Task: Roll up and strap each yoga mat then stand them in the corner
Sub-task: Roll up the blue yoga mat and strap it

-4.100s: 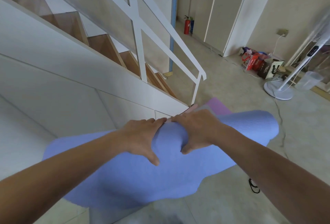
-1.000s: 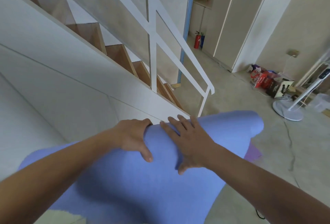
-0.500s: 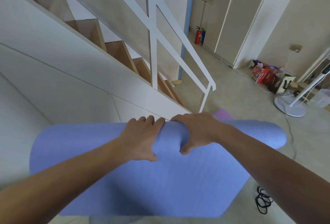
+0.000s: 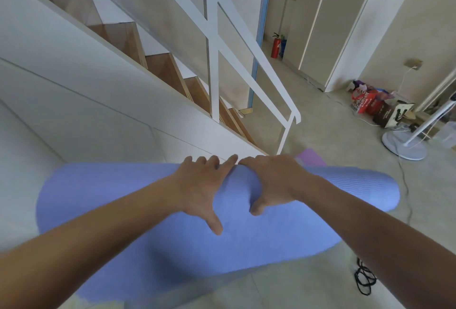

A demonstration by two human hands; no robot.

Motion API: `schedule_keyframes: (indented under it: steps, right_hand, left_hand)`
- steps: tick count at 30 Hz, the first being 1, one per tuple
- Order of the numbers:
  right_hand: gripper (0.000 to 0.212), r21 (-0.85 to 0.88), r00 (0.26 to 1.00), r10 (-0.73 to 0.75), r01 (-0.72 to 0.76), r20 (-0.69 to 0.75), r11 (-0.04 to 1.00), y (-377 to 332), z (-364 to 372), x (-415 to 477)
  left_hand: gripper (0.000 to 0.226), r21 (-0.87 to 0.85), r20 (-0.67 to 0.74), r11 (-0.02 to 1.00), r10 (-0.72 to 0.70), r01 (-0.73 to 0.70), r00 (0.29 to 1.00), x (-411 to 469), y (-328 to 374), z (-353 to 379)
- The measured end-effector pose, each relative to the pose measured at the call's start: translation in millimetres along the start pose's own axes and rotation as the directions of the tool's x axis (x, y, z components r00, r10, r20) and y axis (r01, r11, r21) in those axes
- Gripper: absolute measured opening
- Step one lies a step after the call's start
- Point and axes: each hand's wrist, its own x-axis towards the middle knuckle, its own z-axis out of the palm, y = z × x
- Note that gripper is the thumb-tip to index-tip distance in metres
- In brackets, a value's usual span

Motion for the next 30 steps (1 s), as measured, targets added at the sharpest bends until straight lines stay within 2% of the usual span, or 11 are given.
schedule_keyframes:
  steps: [3,7,11,13,16,18,20,22,23,27,30]
  right_hand:
    - [0.097,0.113,0.998,0.005,-0.012,0.057,0.993,6.7,-4.0,4.2]
    - [0.117,0.025,0.998,-0.057,0.058,-0.03,0.998,7.9,7.7,-0.6]
    - [0.147,-0.281,0.952,-0.135,0.054,-0.276,0.958,-7.5,37.7,-7.5]
    - [0.144,-0.299,0.919,-0.151,0.038,-0.363,0.953,-8.9,42.4,-2.5]
    - [0.121,-0.253,0.934,-0.17,0.09,-0.314,0.963,-8.5,36.5,0.0]
    - [0.11,-0.188,0.976,-0.117,0.082,-0.185,0.979,-7.0,27.4,3.0]
    - [0.105,-0.074,0.997,-0.043,0.038,-0.066,0.997,-5.2,15.0,7.9]
    - [0.1,0.063,1.0,0.001,-0.002,0.003,0.998,-3.2,4.3,12.2]
    - [0.098,0.107,1.0,0.007,-0.01,0.023,0.994,-1.1,2.0,14.3]
    - [0.11,0.096,0.999,-0.041,0.04,0.001,0.995,-1.1,6.6,12.5]
    - [0.137,-0.107,0.993,-0.104,0.098,-0.052,0.989,-14.3,19.7,4.0]
  left_hand:
    - [0.145,0.147,-0.154,0.988,-0.018,0.041,0.988,3.4,3.2,5.3]
    - [0.11,0.035,-0.162,0.999,-0.029,0.035,0.986,9.2,-9.1,2.6]
    - [0.094,-0.333,0.065,0.934,-0.116,0.131,0.991,13.4,-29.5,-6.8]
    - [0.087,-0.478,0.177,0.865,-0.077,0.154,0.981,15.1,-35.0,-10.7]
    - [0.087,-0.577,0.275,0.796,-0.024,0.185,0.961,15.0,-40.3,-14.5]
    - [0.107,-0.521,0.276,0.841,0.002,0.148,0.961,11.0,-38.1,-14.8]
    - [0.137,-0.233,0.19,0.971,-0.008,0.053,0.982,6.1,-29.7,-9.9]
    - [0.147,0.084,0.001,0.996,0.016,-0.016,1.0,1.4,-16.3,1.4]
    - [0.145,0.159,-0.064,0.987,0.011,-0.001,0.998,1.1,-12.3,6.1]
    - [0.108,0.054,-0.144,0.998,-0.021,0.029,0.989,5.1,-20.9,12.5]
    - [0.095,-0.207,0.028,0.975,-0.074,0.079,0.997,9.5,-35.4,5.0]
